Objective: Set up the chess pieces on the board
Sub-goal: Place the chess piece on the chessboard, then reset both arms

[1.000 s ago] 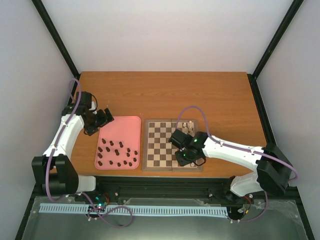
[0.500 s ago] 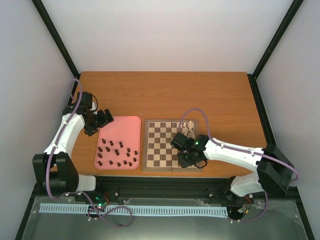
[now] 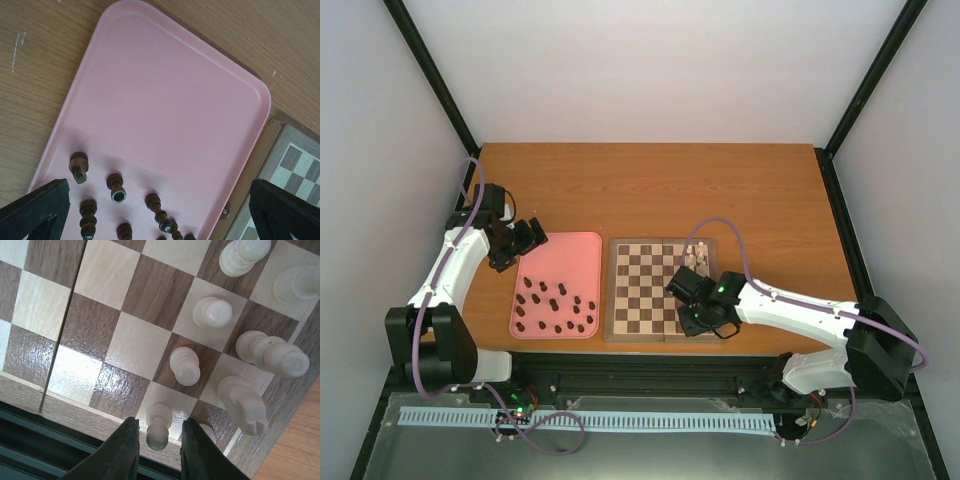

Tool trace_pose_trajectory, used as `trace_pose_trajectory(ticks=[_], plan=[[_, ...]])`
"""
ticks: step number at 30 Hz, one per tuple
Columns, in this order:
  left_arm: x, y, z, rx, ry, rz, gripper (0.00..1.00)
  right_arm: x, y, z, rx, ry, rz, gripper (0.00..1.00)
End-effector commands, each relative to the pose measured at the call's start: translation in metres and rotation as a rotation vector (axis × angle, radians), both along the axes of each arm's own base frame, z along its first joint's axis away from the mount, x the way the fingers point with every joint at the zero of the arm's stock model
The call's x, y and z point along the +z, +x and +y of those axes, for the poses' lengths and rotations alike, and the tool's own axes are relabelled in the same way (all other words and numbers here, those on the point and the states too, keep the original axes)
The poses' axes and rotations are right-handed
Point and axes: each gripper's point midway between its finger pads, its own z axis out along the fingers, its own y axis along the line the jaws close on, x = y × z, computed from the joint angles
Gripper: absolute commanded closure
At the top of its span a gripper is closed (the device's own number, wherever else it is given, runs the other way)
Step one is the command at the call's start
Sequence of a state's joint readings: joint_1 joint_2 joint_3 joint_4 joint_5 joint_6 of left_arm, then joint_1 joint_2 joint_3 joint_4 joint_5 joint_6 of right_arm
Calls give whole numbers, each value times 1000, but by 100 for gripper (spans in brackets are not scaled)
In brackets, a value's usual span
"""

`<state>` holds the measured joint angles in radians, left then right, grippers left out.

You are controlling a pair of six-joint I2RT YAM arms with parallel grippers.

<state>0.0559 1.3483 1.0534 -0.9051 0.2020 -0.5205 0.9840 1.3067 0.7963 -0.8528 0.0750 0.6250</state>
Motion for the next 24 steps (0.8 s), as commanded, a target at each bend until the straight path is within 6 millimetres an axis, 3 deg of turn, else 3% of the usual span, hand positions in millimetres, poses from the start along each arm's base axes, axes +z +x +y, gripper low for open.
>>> trace_pose_trajectory(ticks=[1, 7, 12, 14, 15, 16, 17, 21, 24], plan=[[5, 6, 0, 9, 2, -29, 0, 8, 3, 2, -1, 21, -22, 73], [9, 6, 0, 3, 4, -37, 0, 27, 10, 9, 10, 50, -60, 72], [9, 5, 0, -5, 4, -35, 0, 58, 20, 17, 19, 78, -111, 59], [9, 4, 0, -14, 6, -33, 0, 72, 28, 23, 27, 77, -142, 45], [9, 4, 0, -18, 11, -33, 0, 79, 33, 27, 35, 73, -157, 29], [10, 5, 0, -23, 13, -31, 0, 86, 39, 31, 41, 72, -174, 4], [10, 5, 0, -27, 16, -26, 0, 92, 45, 36, 50, 64, -188, 1], [20, 8, 5, -31, 43, -39, 0, 110, 75, 58, 65, 33, -230, 0], [34, 14, 9, -25, 74, -77, 0, 129, 109, 80, 62, 105, -257, 0]])
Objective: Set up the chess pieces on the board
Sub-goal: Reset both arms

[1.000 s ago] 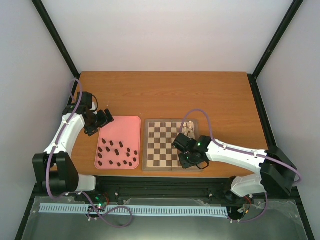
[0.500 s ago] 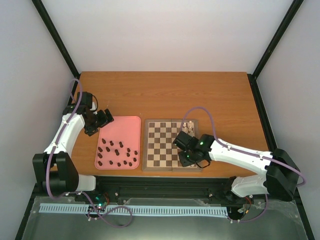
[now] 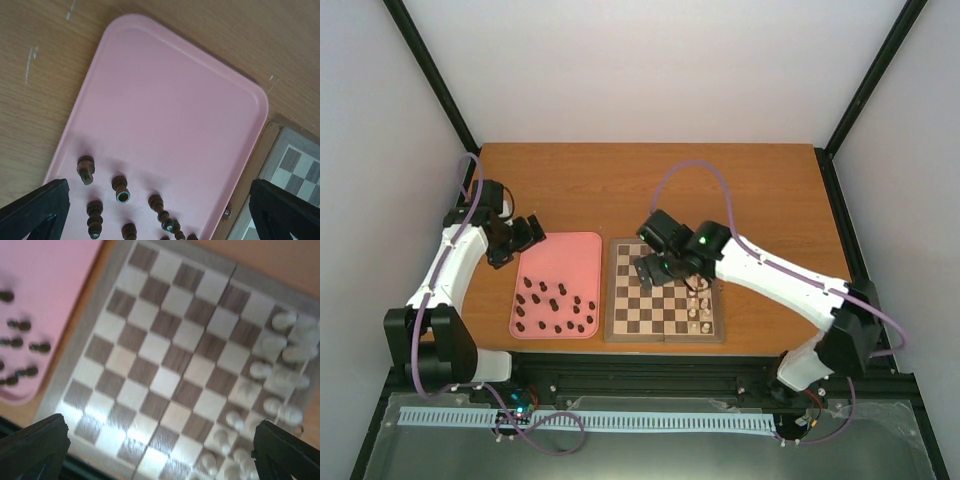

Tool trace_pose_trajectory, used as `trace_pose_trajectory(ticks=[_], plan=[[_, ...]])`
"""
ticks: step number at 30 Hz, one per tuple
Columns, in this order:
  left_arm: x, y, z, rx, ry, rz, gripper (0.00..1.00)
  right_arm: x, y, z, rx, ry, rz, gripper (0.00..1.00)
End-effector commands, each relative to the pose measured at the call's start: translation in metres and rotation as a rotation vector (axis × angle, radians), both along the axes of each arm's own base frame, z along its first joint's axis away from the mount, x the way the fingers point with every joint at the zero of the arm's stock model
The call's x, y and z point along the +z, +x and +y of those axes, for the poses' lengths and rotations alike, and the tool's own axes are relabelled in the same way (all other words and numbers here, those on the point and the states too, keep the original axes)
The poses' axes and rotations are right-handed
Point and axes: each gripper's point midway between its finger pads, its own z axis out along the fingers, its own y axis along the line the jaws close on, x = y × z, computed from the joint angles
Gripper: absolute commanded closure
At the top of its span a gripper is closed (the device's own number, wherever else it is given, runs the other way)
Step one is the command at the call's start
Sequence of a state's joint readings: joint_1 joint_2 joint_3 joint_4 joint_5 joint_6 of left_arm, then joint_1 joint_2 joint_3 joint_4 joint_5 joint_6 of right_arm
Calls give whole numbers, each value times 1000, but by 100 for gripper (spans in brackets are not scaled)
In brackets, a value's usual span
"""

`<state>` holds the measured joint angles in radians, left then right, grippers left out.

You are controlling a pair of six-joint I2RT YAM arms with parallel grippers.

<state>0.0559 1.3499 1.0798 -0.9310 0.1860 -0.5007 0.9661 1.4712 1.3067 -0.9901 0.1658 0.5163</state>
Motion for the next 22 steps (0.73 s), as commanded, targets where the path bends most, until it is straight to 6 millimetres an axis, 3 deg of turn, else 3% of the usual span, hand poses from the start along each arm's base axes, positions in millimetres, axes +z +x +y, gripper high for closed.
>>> trace_pose_trajectory(ticks=[1, 4, 7, 11, 16, 22], plan=[[33, 16, 8, -16, 59, -86, 0, 21, 48, 16, 2, 43, -44, 0], [48, 22, 12, -19, 92, -110, 0, 31, 89, 29, -17, 124, -43, 0], [63, 29, 15, -18, 121, -134, 0, 33, 126, 41, 0, 95, -69, 0], [77, 38, 16, -18, 149, -158, 0, 38, 161, 53, 4, 76, -70, 0], [81, 44, 13, -22, 153, -153, 0, 54, 181, 64, 9, 125, -140, 0], [79, 45, 11, -33, 169, -145, 0, 49, 183, 61, 9, 126, -128, 0]])
